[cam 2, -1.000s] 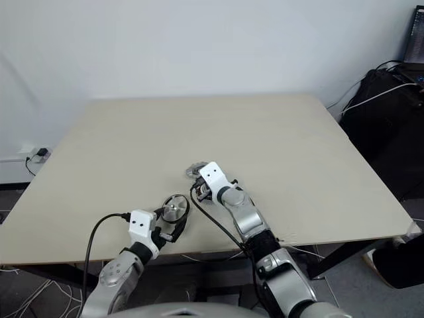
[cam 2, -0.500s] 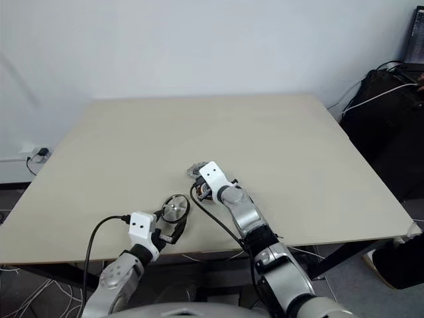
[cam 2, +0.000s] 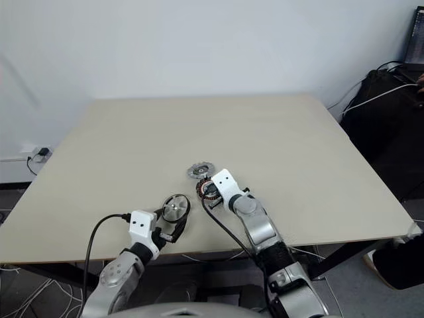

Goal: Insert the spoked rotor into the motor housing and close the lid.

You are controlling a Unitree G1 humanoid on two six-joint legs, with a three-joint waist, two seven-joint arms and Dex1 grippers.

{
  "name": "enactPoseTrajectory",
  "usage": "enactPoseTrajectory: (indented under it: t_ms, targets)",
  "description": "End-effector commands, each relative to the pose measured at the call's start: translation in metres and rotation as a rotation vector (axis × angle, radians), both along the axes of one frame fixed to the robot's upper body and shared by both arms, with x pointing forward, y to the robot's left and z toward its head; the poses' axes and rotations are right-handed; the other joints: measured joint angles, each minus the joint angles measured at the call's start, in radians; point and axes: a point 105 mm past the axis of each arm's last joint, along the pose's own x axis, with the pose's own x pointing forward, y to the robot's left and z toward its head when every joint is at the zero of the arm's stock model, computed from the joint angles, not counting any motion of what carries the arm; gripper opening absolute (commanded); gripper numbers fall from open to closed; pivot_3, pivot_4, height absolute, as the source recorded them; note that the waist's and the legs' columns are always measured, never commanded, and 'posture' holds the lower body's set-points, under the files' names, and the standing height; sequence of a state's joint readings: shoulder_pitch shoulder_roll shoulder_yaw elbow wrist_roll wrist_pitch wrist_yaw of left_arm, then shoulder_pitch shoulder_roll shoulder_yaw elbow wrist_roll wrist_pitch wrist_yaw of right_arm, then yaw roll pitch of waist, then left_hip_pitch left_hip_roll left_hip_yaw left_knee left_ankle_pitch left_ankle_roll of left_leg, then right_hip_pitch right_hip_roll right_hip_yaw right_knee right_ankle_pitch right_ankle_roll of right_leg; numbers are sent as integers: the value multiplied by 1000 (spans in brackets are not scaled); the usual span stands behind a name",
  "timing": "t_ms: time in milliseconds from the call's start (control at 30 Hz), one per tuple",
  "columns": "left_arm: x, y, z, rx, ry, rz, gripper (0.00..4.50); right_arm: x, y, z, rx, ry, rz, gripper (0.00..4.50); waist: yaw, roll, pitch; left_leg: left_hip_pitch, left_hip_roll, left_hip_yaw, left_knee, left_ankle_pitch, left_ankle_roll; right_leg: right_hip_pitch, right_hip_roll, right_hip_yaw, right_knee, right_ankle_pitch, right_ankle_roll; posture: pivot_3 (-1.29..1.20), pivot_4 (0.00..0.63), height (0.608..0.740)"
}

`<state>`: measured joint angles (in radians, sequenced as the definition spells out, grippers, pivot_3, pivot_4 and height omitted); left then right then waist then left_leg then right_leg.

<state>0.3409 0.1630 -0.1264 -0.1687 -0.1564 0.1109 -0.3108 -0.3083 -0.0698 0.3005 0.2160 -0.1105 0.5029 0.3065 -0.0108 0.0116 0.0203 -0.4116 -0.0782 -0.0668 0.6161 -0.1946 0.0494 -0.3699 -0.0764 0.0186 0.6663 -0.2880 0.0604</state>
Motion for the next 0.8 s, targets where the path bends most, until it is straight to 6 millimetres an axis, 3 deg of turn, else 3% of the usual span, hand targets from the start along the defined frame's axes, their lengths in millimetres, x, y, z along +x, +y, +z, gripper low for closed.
enactPoseTrajectory:
  t_ms: [33,500,800]
  targets:
    - [6,-3,16,-3,-59,-17,4500,10,7,26,63,-96,3,39,0,0,0,0,0,0,0,0,0,0,0,0,0,0,0,0,0,740]
    - [5,-1,18,0,-64,0,4500,26,29,22,52,-94,21,39,-1,0,0,0,0,0,0,0,0,-1,1,0,0,0,0,0,0,740]
    - [4,0,18,1,-67,5,4500,24,31,-6,-15,-9,41,39,-2,0,0,1,0,0,-1,0,0,0,1,0,0,0,0,0,0,740]
